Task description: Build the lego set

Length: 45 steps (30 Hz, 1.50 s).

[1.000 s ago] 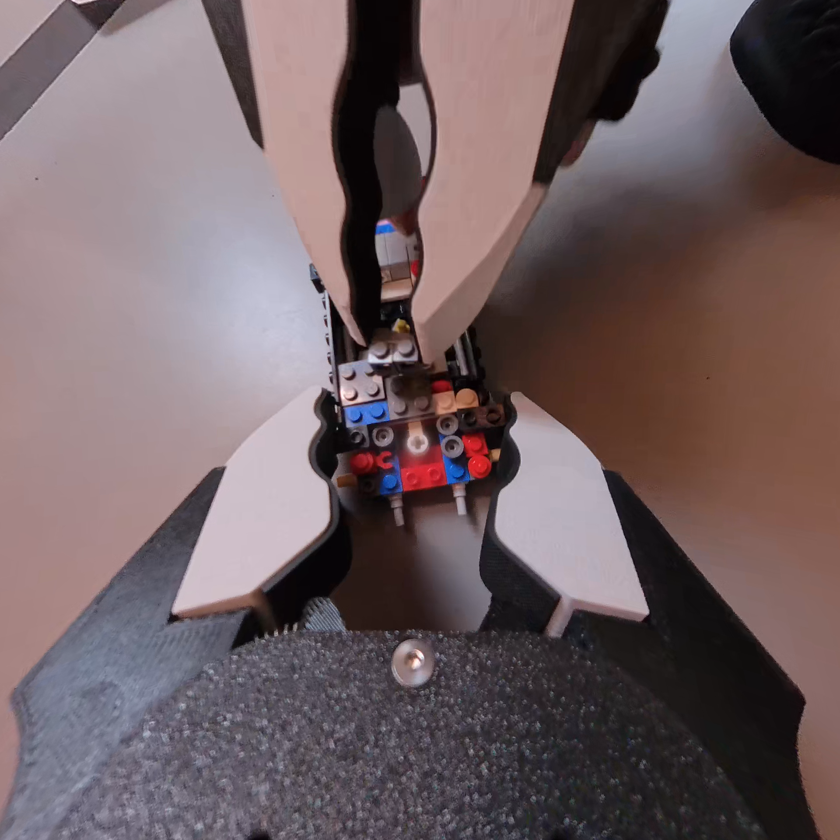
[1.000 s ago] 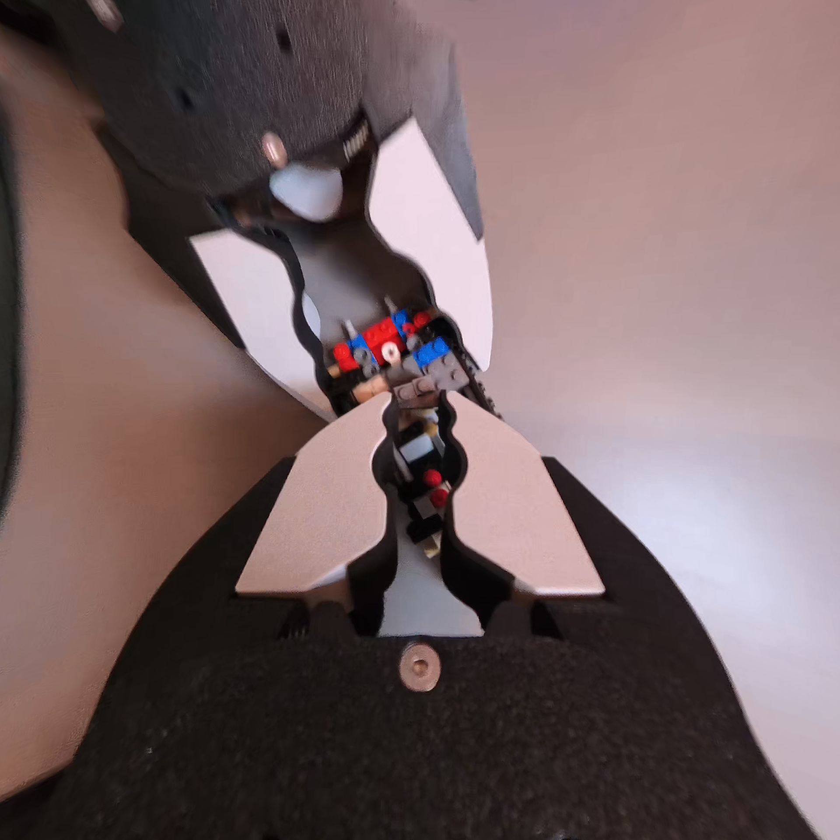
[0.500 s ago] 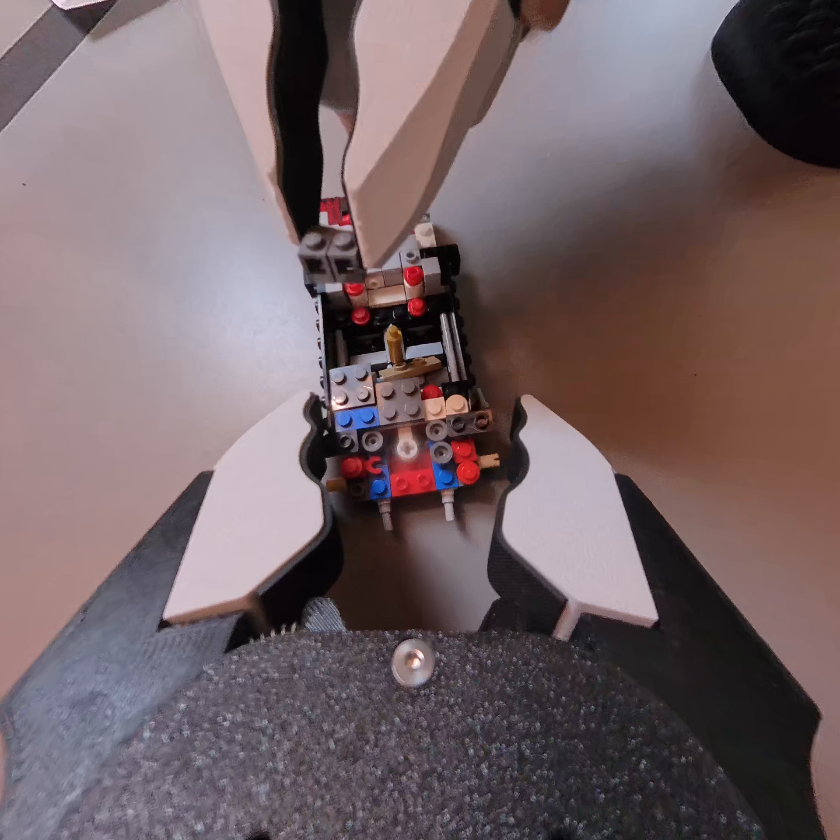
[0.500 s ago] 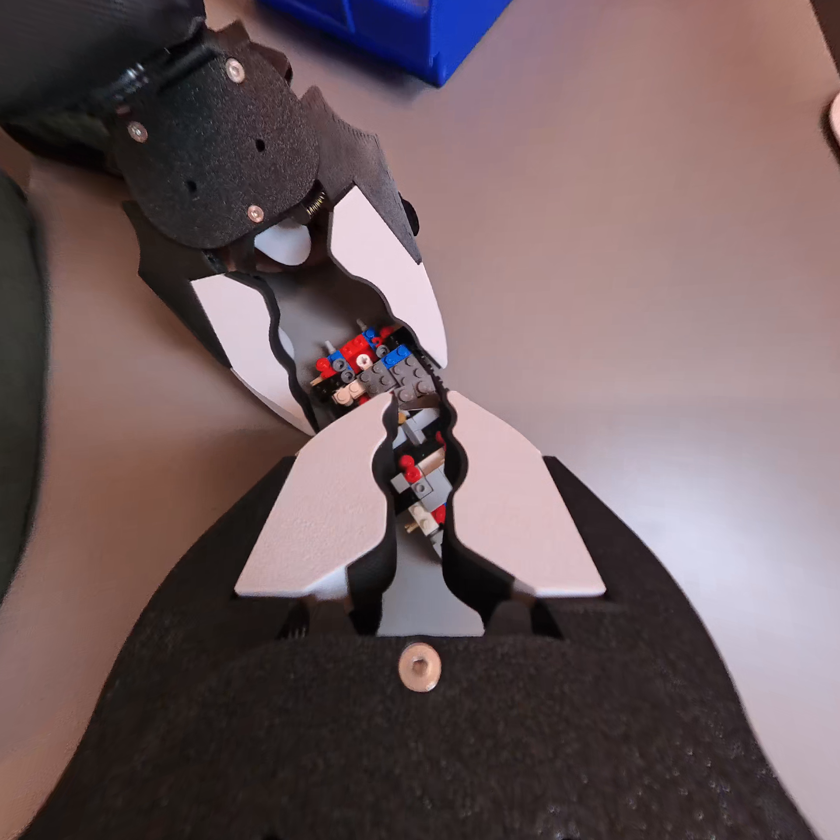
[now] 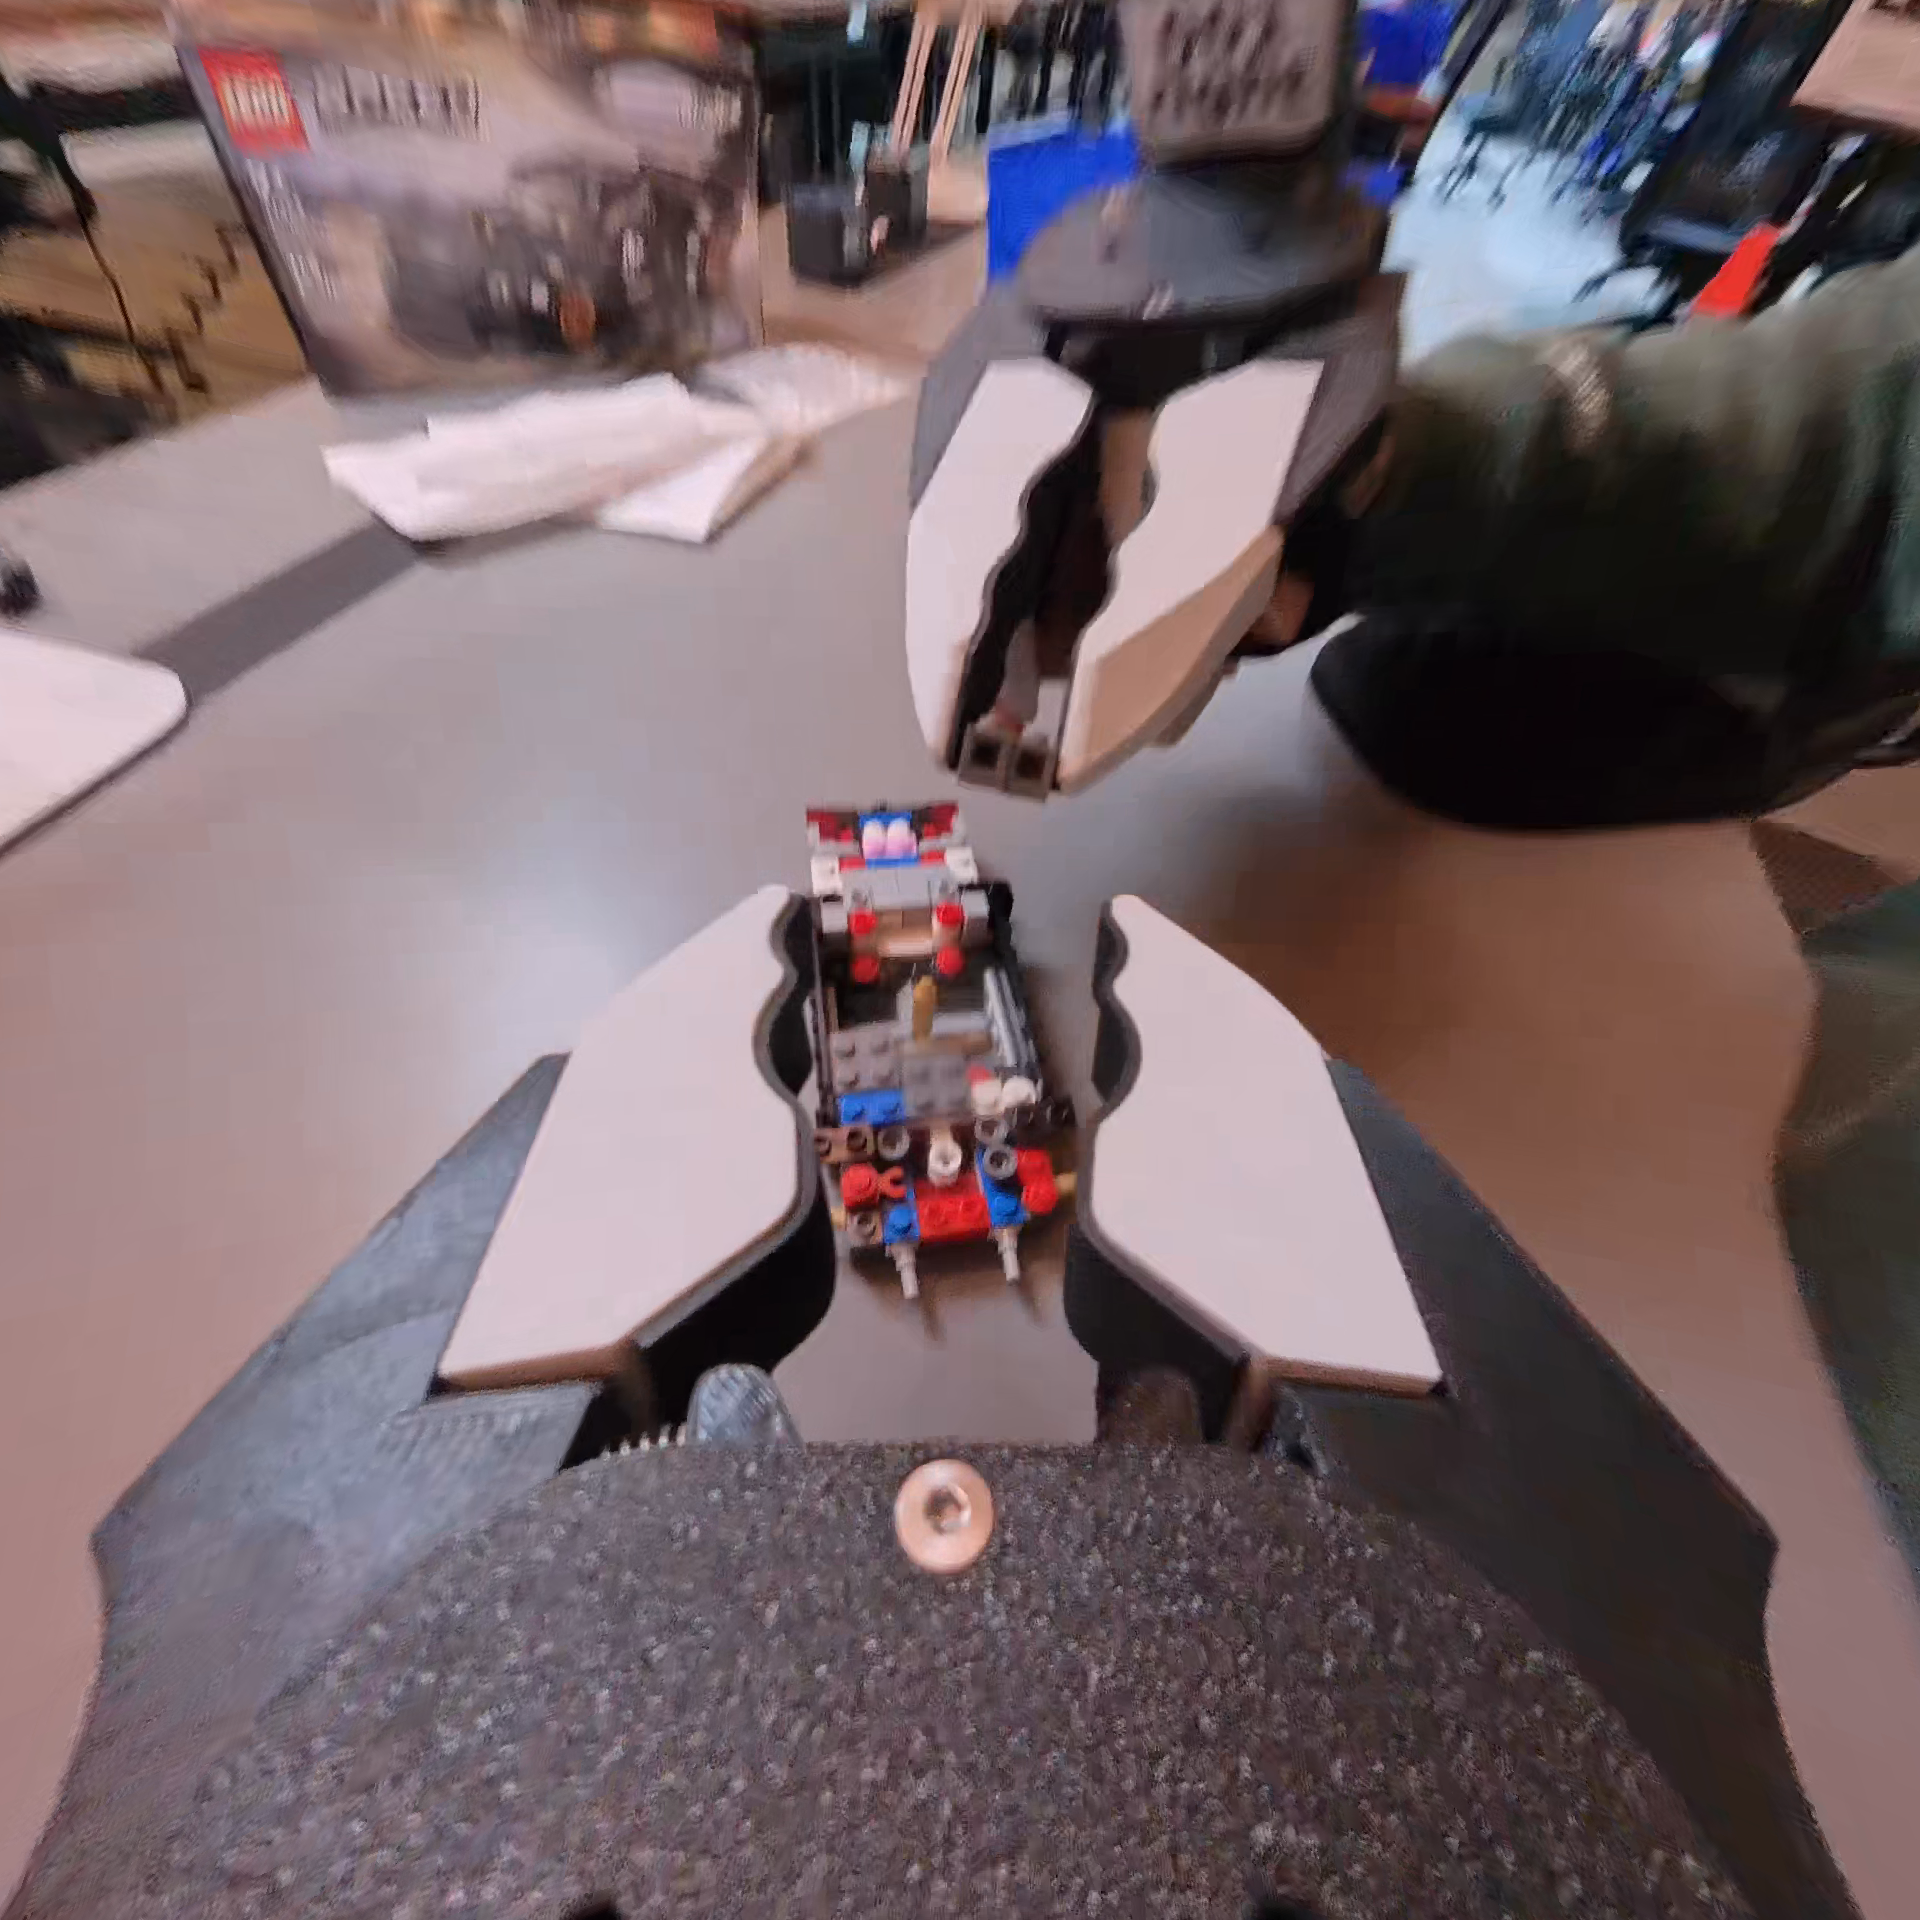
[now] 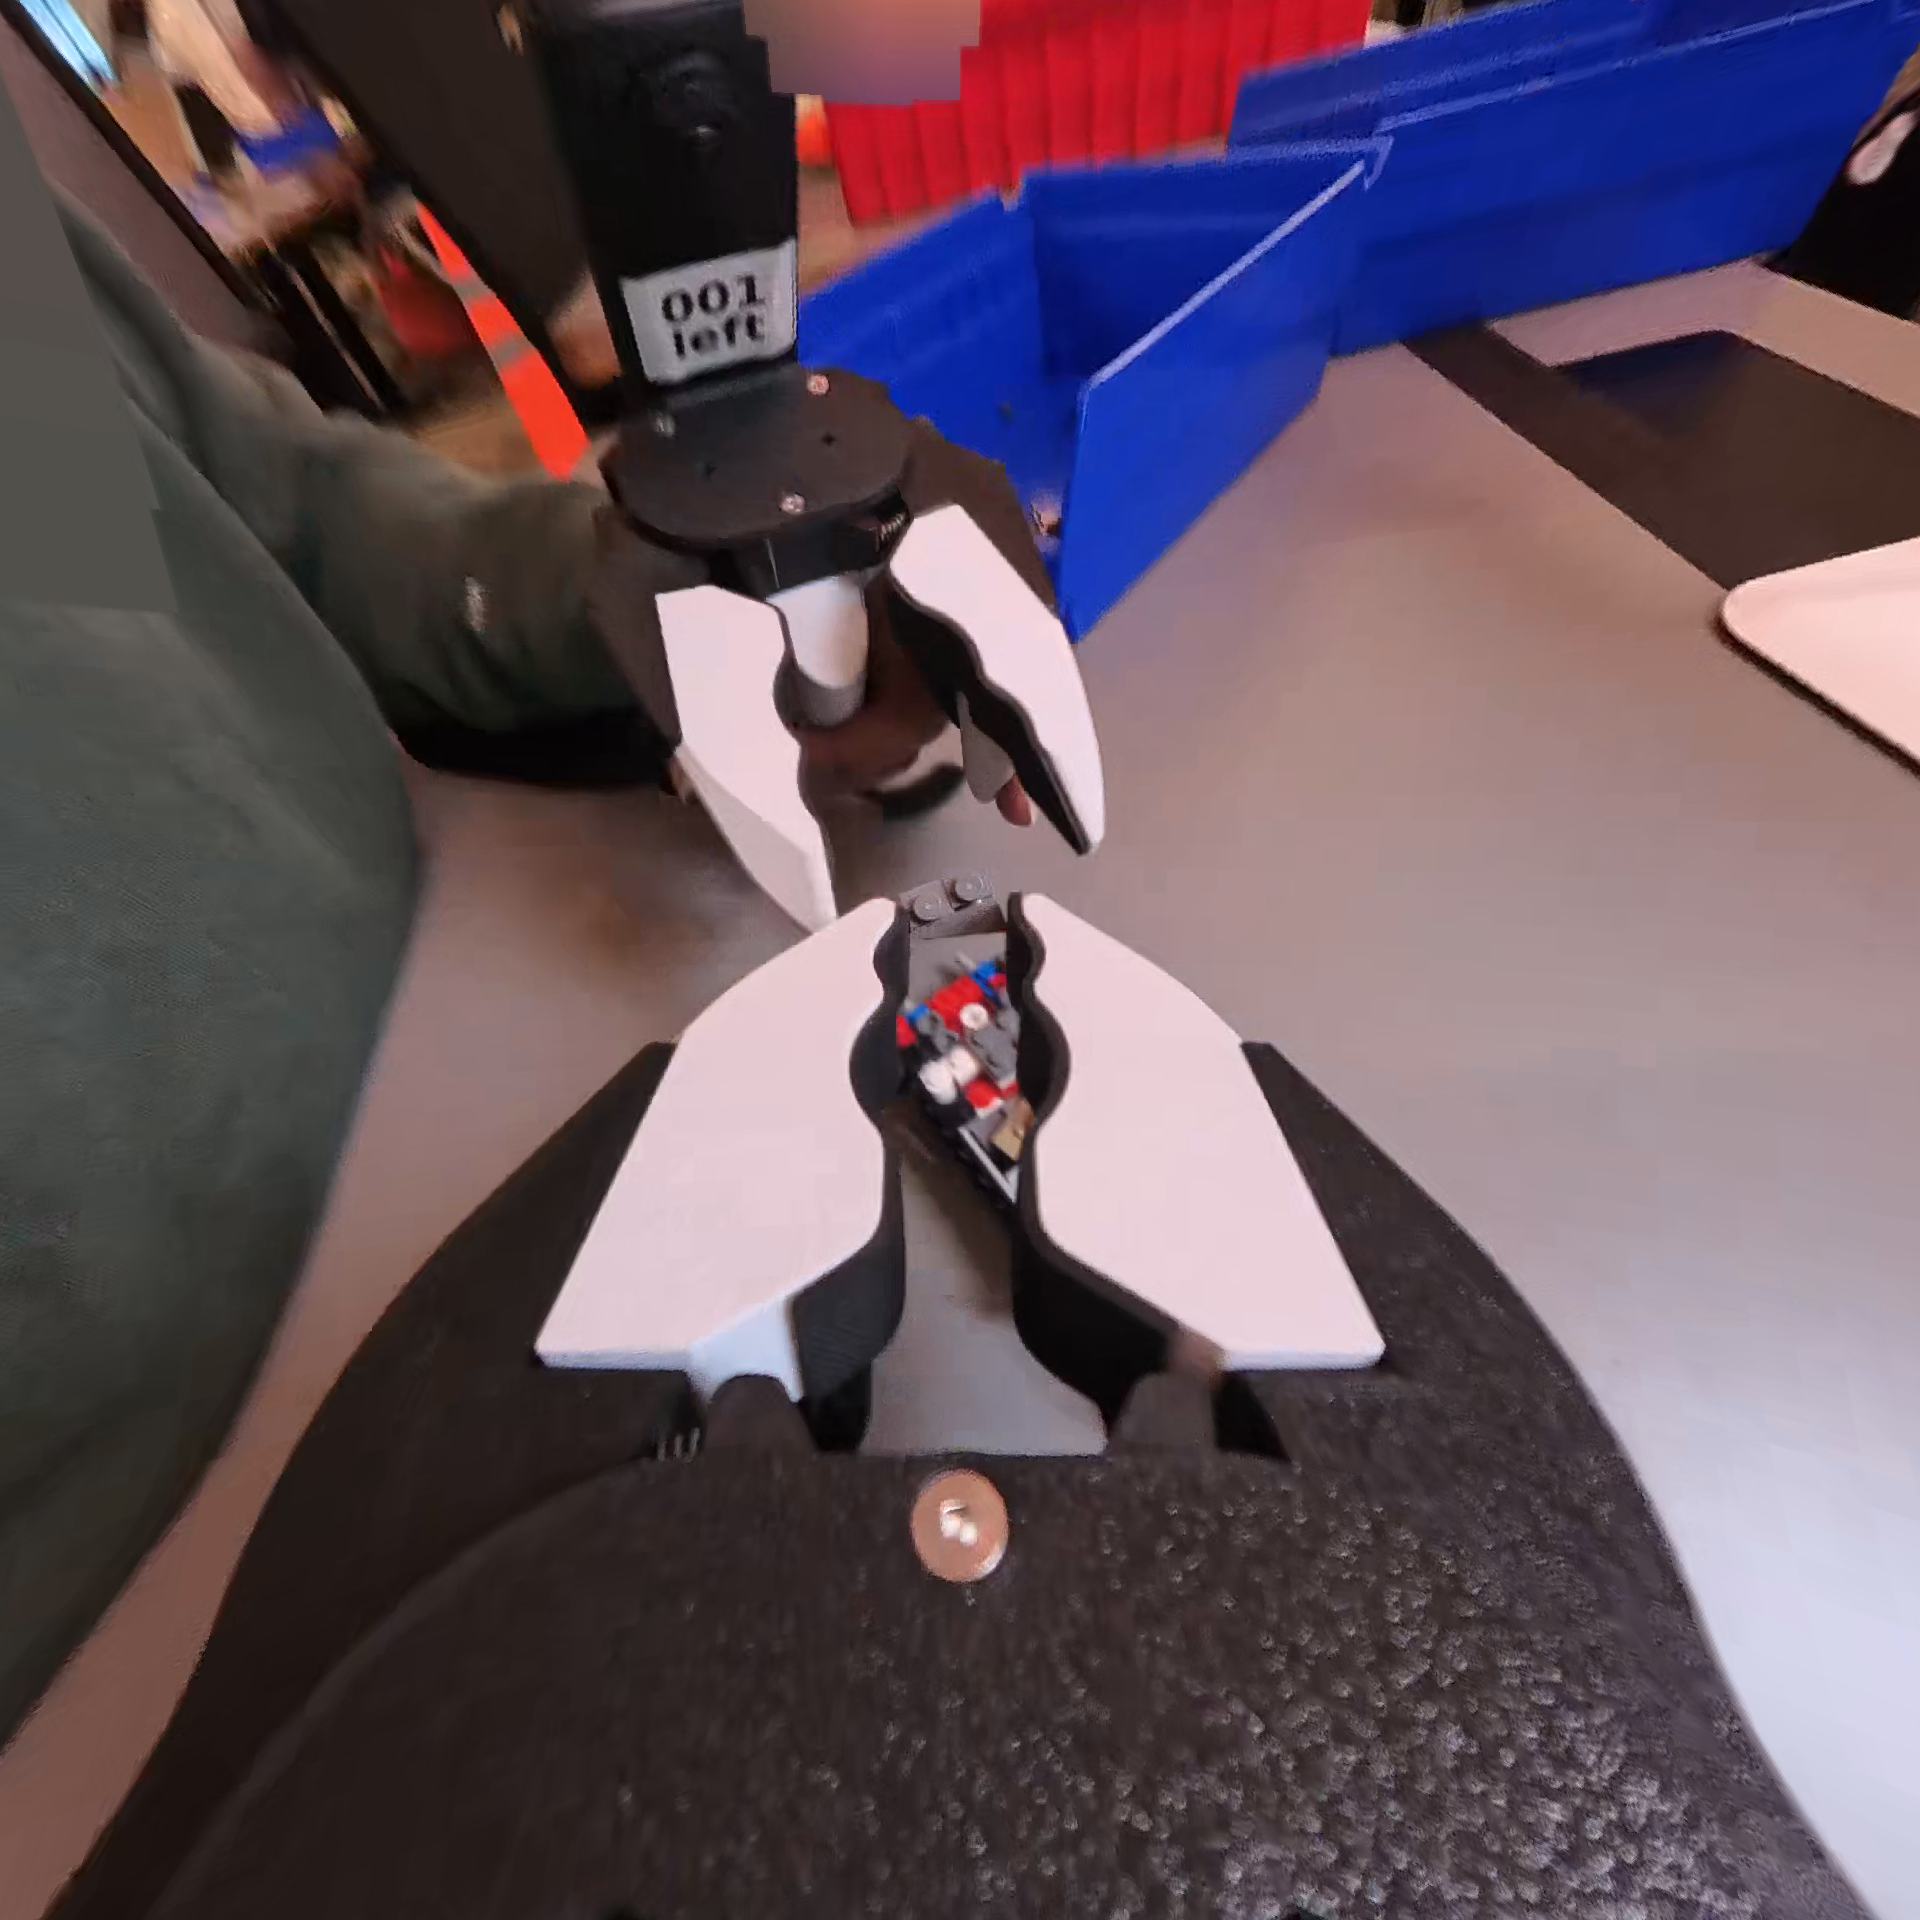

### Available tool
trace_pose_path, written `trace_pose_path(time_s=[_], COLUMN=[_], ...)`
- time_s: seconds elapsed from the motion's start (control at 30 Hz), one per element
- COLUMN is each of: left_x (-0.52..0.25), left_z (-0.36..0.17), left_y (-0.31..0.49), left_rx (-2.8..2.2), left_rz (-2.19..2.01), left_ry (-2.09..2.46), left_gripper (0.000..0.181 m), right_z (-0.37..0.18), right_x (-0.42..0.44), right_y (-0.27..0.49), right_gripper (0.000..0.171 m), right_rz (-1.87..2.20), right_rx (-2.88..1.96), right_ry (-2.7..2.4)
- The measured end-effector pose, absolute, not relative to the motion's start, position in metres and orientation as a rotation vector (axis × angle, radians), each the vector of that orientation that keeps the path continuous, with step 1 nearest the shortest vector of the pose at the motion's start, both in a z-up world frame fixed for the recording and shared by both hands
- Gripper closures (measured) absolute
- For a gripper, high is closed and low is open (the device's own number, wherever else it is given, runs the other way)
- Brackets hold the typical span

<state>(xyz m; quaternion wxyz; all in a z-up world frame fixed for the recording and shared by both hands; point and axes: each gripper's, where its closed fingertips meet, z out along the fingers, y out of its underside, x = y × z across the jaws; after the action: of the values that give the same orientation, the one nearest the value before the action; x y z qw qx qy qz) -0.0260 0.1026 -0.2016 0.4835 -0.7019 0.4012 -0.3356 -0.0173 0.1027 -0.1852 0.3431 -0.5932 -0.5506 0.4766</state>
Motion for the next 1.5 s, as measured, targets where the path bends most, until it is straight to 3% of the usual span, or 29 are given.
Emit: trace_pose_path(time_s=[0.13, 0.4, 0.63, 1.03, 1.5], left_x=[-0.023, -0.03, -0.026, -0.025, -0.052], left_z=[-0.182, -0.171, -0.173, -0.174, -0.133], left_y=[0.096, 0.099, 0.096, 0.072, 0.076], left_rx=[-1.615, -1.704, -1.745, -1.769, -1.517], left_rz=[-0.847, -1.324, -1.382, -1.613, -1.797], left_ry=[0.961, 0.657, 0.626, 0.79, 0.706], left_gripper=[0.146, 0.152, 0.169, 0.168, 0.169], right_z=[-0.181, -0.175, -0.175, -0.175, -0.17], right_x=[-0.023, -0.037, -0.041, -0.039, -0.019], right_y=[0.101, 0.1, 0.097, 0.075, 0.098], right_gripper=[0.153, 0.153, 0.153, 0.155, 0.155], right_rz=[1.159, 0.516, 0.2, 0.292, 0.427], right_rx=[-1.475, -1.209, -1.067, -0.937, -1.073], right_ry=[-1.408, -1.565, -1.617, -1.678, -1.538])
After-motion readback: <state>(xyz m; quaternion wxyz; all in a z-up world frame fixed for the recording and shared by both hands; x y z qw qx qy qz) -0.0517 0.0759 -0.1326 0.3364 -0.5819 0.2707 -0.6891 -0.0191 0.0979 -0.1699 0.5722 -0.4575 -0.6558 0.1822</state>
